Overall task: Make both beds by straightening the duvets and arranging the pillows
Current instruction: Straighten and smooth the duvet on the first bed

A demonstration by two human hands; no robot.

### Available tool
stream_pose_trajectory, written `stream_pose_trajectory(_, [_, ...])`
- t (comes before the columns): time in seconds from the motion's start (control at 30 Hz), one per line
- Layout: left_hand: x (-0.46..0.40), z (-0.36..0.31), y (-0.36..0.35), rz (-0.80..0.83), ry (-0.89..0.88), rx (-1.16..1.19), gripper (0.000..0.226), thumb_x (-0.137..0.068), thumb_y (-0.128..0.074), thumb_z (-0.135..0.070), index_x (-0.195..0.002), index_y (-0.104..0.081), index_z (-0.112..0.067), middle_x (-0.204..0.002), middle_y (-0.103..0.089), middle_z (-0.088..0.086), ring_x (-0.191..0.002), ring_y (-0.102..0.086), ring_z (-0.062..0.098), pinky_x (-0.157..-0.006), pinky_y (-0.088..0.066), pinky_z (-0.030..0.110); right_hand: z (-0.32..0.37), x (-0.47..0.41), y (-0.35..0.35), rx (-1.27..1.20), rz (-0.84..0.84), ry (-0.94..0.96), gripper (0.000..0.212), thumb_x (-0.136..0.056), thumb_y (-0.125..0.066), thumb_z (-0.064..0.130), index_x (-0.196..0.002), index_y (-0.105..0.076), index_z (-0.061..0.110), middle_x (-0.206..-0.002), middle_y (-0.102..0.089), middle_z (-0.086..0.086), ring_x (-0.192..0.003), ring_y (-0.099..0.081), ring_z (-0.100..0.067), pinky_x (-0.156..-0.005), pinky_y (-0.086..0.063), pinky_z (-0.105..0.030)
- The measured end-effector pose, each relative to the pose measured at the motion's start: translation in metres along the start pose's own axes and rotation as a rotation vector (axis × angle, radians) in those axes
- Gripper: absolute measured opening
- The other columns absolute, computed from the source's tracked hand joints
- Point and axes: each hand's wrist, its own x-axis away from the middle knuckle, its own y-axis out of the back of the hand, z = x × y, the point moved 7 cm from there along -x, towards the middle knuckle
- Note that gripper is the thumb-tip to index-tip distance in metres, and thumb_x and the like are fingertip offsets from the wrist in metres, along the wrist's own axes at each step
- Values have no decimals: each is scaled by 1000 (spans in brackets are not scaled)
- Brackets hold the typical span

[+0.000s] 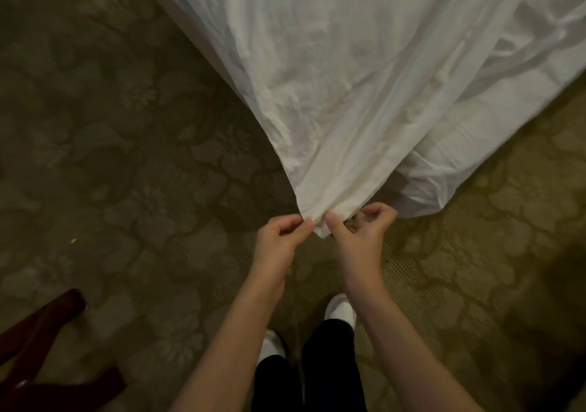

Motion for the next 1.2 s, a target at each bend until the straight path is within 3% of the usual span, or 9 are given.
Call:
stream_pose_trajectory(0.13, [-7,-11,-2,74,-23,-59,14,-86,-67,-14,-100,-67,-13,-104,-68,9,-92,-65,14,-76,-52,20,8,3,-7,-41,-16,43,46,-86,-58,-11,-92,-31,26,-103,-55,-12,-83,-63,-10,-65,-49,-14])
stream_pose_trajectory(0.3, [-28,-35,-9,76,-57,259,42,-89,-62,-10,-122,-42,-25,-103,-70,5,-89,-69,14,-76,-57,29,0,2,-4,138,-15,44,40,-88,-59,0,-86,-44,37,-87,-56,-22,-71,-54,-19,-61,-44,-28])
stream_pose_trajectory(0.37, [-43,-57,-11,117,-93,247,45,-86,-65,-16,-124,-44,-30,-109,-68,1,-98,-68,14,-82,-56,35,0,3,-2,192,-42,55,32,-89,-59,1,-82,-50,30,-74,-53,-8,-64,-48,-13,-59,-40,-25])
stream_pose_trajectory(0.47, [-62,-82,-12,172,-113,167,29,-84,-67,-18,-111,-60,-24,-113,-69,2,-103,-66,16,-90,-53,35,1,8,-4,227,-111,42,21,-88,-60,0,-79,-59,18,-63,-53,14,-56,-45,-2,-56,-37,-14])
stream_pose_trajectory(0.57, [-70,-87,-5,213,-53,57,15,-88,-64,-16,-103,-67,-14,-102,-73,3,-96,-68,17,-89,-54,35,3,17,-14,162,-269,17,19,-88,-60,0,-81,-64,17,-76,-63,10,-68,-54,2,-66,-42,-12])
stream_pose_trajectory(0.7, [-65,-89,6,230,20,-18,4,-88,-64,-12,-89,-68,-12,-91,-72,5,-94,-67,22,-85,-53,33,-16,42,-45,-42,-462,-95,13,-89,-62,11,-92,-69,23,-98,-66,16,-99,-59,-3,-93,-49,-37])
stream_pose_trajectory(0.9, [-57,-105,10,246,-72,-37,30,-84,-67,-1,-107,-59,-19,-106,-69,11,-102,-65,24,-95,-51,42,-14,57,-96,-390,-709,-91,22,-88,-64,14,-100,-69,30,-115,-66,4,-113,-59,-15,-99,-48,-47])
stream_pose_trajectory(1.07, [-56,-113,13,298,-159,-122,35,-84,-68,-2,-110,-56,-22,-105,-70,6,-97,-68,17,-86,-55,32,10,26,-110,-533,-655,-23,19,-89,-62,11,-100,-71,23,-110,-66,16,-114,-57,-5,-99,-48,-33])
stream_pose_trajectory(1.2, [-58,-121,10,324,-239,-181,30,-85,-66,0,-106,-61,-20,-100,-72,2,-95,-69,14,-81,-54,25,14,8,-110,-504,-669,-28,23,-90,-59,2,-90,-72,22,-104,-66,13,-108,-59,-4,-92,-50,-23])
